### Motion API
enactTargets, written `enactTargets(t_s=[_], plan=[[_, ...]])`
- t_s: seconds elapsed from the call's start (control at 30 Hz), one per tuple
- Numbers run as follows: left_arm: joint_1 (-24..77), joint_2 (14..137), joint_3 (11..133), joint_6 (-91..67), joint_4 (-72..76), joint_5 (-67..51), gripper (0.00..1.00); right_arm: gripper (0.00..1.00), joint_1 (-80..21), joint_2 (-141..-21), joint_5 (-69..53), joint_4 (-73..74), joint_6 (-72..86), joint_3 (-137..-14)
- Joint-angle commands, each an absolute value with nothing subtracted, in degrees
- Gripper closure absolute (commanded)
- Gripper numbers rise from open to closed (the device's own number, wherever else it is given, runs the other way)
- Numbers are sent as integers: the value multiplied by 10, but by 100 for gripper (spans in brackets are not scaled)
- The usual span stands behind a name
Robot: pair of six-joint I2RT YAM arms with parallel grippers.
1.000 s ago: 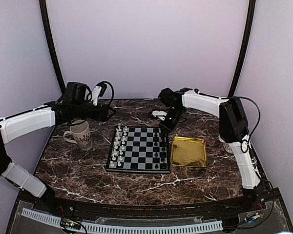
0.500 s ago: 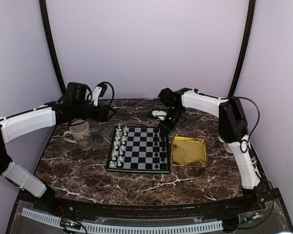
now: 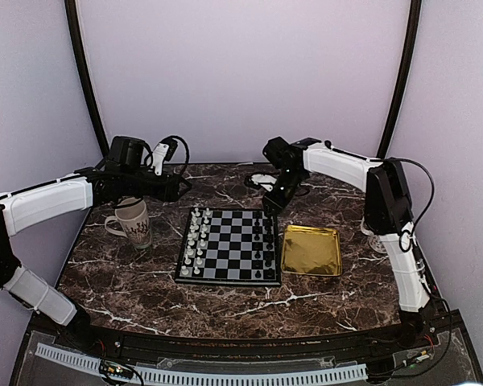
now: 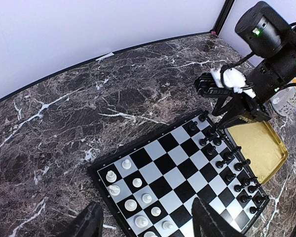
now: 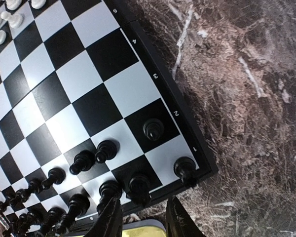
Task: Set up the chess pieces on the board
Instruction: Place the knight at b8, then reset both arms
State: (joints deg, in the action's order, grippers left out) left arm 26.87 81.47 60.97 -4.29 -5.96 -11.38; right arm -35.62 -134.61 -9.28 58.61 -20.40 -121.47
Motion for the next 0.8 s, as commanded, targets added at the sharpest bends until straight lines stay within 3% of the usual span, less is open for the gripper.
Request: enactTargets(t_s=[0.0, 0.63, 0.77], plan=[[268, 808, 608, -27, -59, -101, 37, 69, -340, -1247, -95, 582, -197, -1193], [268, 755, 642, -11, -89, -35, 35, 62, -177, -790, -125, 354, -183, -765], [268, 750, 641, 3, -88, -28, 35, 50, -138, -691, -147, 275, -176, -671]])
